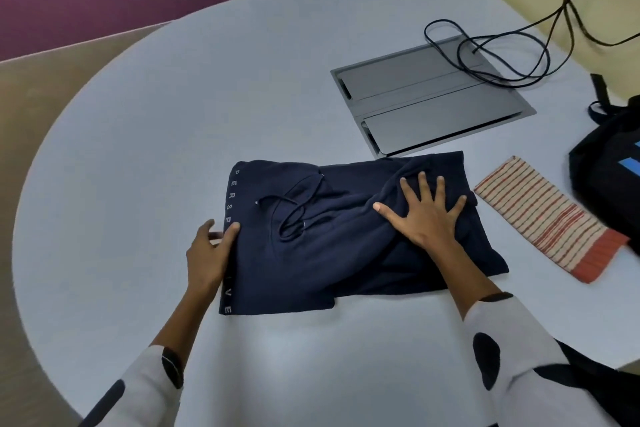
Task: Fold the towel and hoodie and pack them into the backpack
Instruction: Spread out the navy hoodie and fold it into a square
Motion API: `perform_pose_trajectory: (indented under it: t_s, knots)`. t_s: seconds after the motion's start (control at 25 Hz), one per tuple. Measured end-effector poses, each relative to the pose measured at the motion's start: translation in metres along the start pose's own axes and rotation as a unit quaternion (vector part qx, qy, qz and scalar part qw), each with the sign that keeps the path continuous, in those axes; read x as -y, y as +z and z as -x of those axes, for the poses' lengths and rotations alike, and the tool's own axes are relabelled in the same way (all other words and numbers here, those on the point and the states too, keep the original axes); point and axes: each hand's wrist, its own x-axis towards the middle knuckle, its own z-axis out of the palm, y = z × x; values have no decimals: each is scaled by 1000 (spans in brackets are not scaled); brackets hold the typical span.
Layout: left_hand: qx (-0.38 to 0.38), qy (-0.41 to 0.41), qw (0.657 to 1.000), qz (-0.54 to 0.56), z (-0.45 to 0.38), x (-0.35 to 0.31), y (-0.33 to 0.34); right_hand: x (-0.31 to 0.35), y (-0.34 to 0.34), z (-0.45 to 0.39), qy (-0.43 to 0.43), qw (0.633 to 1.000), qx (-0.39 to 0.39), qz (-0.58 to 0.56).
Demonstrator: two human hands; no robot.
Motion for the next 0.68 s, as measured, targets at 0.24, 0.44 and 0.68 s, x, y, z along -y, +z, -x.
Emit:
perform_pose_trajectory:
  t_s: [0.24, 0.44, 0.68]
  knots:
    - [154, -118, 977, 87, -11, -20, -18, 42, 14, 34, -118, 956, -174, -203]
    - [122, -106, 979, 125, 7, -78, -53, 92, 23, 44, -182, 922, 2, -342]
    - [127, -72, 980, 132, 42, -124, -61, 122, 12, 54, -172, 924, 59, -336]
